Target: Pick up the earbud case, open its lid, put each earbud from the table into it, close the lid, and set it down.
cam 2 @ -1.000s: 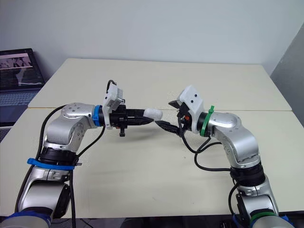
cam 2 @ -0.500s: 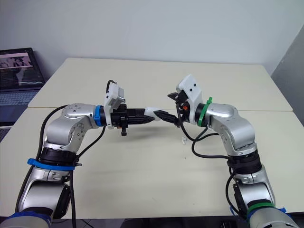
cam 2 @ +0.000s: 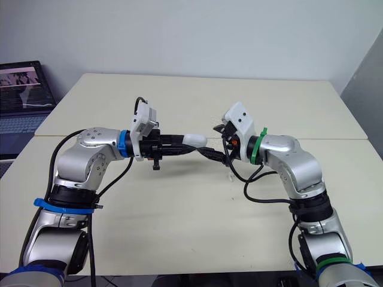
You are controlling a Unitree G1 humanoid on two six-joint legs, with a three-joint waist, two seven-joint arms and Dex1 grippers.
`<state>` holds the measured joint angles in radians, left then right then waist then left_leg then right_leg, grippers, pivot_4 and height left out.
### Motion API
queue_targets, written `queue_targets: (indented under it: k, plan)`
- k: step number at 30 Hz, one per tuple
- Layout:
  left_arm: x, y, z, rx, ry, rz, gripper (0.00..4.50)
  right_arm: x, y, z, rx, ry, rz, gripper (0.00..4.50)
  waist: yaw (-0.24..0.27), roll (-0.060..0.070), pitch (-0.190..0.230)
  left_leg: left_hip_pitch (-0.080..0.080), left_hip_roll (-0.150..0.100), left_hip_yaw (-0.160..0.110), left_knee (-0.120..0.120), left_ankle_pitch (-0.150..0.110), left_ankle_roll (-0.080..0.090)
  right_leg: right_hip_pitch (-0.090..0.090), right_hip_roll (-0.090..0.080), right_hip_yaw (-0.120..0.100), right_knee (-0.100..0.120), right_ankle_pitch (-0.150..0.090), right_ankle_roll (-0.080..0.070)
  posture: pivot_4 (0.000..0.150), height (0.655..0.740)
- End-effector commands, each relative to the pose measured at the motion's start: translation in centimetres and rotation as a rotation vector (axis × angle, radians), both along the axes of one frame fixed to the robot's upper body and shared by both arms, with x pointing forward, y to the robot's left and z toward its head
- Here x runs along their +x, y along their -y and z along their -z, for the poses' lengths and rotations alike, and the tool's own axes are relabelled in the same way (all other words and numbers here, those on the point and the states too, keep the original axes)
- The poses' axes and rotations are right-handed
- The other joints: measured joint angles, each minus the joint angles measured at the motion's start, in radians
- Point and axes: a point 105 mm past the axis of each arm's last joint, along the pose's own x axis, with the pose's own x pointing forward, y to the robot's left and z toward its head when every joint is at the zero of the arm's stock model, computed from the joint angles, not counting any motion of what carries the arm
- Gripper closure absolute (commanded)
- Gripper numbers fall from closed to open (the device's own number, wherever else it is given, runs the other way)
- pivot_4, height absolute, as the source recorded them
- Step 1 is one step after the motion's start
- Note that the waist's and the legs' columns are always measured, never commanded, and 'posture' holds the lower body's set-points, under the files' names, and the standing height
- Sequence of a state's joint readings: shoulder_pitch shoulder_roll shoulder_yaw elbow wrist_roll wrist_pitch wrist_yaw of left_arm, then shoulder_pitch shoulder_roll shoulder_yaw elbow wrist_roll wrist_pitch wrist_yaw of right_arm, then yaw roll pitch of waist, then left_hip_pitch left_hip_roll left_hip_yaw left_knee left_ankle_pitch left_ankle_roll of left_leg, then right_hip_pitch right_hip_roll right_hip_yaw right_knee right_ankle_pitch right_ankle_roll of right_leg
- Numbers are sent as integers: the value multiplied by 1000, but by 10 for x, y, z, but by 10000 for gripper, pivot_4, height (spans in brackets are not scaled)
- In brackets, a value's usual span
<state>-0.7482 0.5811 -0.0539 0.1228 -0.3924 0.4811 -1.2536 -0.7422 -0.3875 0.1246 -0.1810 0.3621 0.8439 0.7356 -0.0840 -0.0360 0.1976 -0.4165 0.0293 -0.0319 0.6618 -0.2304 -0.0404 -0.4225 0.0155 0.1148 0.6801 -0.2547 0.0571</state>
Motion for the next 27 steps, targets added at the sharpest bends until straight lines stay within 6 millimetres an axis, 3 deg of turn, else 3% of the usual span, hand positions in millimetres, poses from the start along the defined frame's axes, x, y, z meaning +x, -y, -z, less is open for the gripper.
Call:
queue_targets:
  k: [1, 13, 17, 22, 27]
  plan:
    - [-10, 9, -8, 9, 55, 67, 37704, 5, 4, -28, 89, 43, 31, 381, 0, 0, 0, 0, 0, 0, 0, 0, 0, 0, 0, 0, 0, 0, 0, 1500, 7400]
    - [-11, 8, -1, 9, 55, 65, 37704, 7, 10, -41, 160, -4, 49, 381, 0, 0, 0, 0, 0, 0, 0, 0, 0, 0, 0, 0, 0, 0, 0, 1500, 7400]
    - [-9, 8, 0, -11, 93, 31, 37704, 1, 8, -37, 149, -28, 13, 381, 0, 0, 0, 0, 0, 0, 0, 0, 0, 0, 0, 0, 0, 0, 0, 1500, 7400]
    - [12, -2, -9, -117, 213, -187, 37704, 1, 23, -23, 103, -58, 58, 381, 1, 0, 0, -1, 0, 0, 0, 0, 0, 0, -1, 0, -1, 0, 0, 1500, 7400]
    - [26, -23, -12, -254, 338, -526, 37704, -2, 41, 22, 36, -112, 230, 381, 4, 0, 0, 0, 0, 0, -1, 0, 0, 0, -1, 1, -2, 0, 0, 1500, 7400]
